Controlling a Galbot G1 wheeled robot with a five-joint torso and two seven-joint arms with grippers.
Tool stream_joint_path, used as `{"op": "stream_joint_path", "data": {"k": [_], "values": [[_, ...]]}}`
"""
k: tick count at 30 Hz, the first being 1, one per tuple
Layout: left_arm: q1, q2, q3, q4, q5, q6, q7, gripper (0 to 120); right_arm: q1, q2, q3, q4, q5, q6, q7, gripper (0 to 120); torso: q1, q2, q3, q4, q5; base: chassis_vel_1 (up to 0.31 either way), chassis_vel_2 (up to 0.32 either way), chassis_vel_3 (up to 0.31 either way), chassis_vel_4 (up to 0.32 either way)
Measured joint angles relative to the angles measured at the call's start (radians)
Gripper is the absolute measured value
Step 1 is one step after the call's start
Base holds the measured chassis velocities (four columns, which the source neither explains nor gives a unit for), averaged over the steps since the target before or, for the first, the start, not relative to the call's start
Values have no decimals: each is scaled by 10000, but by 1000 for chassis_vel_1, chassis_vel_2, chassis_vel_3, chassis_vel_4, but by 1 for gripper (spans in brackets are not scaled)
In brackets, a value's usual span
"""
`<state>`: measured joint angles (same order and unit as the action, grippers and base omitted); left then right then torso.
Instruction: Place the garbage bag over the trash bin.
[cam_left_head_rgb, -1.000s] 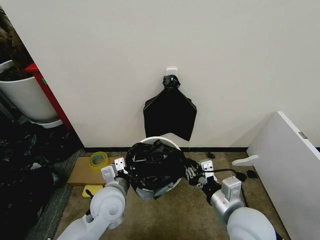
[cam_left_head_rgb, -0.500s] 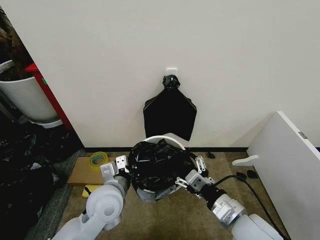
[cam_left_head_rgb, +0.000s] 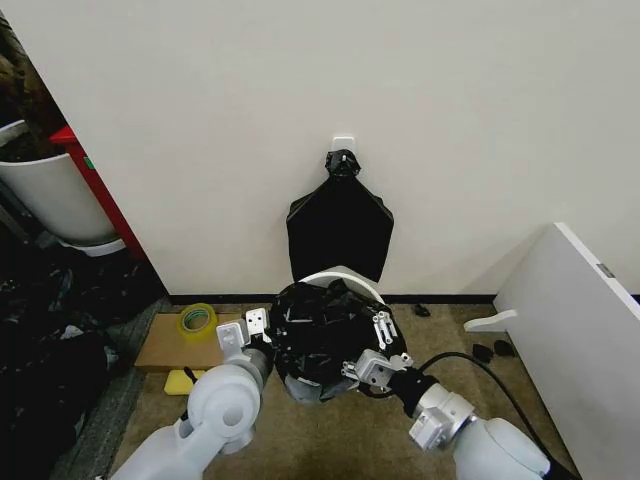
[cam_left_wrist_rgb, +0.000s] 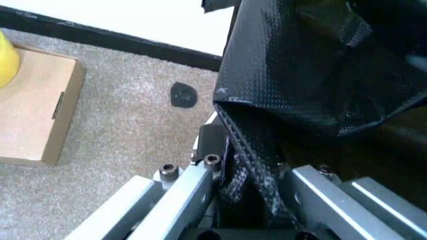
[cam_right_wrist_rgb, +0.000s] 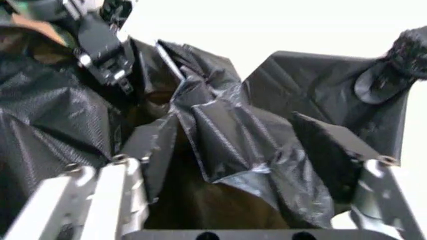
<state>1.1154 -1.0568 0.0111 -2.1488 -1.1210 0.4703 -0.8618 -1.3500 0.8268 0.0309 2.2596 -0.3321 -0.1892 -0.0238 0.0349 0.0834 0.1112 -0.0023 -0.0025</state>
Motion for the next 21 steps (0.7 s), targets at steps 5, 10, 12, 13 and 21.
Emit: {"op": "stream_joint_path", "data": {"k": [5, 10, 12, 13, 21], "values": [[-13, -44, 46, 10, 15, 24, 17, 1, 133, 11, -192, -310, -151, -27, -63, 39, 0, 0, 0, 0, 0, 0, 0, 0, 0], [23, -29, 39, -67, 15, 26, 31, 1, 393, 90, -285, -499, -239, -138, -71, 20, 0, 0, 0, 0, 0, 0, 0, 0, 0], [40, -25, 32, -98, 15, 26, 33, 1, 445, 79, -296, -527, -276, -172, -60, 16, 0, 0, 0, 0, 0, 0, 0, 0, 0], [55, -23, 25, -122, 15, 26, 36, 1, 471, 58, -300, -549, -295, -192, -49, 11, 0, 0, 0, 1, 0, 0, 0, 0, 0], [171, 59, 9, -228, 147, 27, 168, 1, 369, -27, -214, -560, -299, -199, 39, 0, 0, 0, 0, 0, 0, 0, 0, 0, 0]]}}
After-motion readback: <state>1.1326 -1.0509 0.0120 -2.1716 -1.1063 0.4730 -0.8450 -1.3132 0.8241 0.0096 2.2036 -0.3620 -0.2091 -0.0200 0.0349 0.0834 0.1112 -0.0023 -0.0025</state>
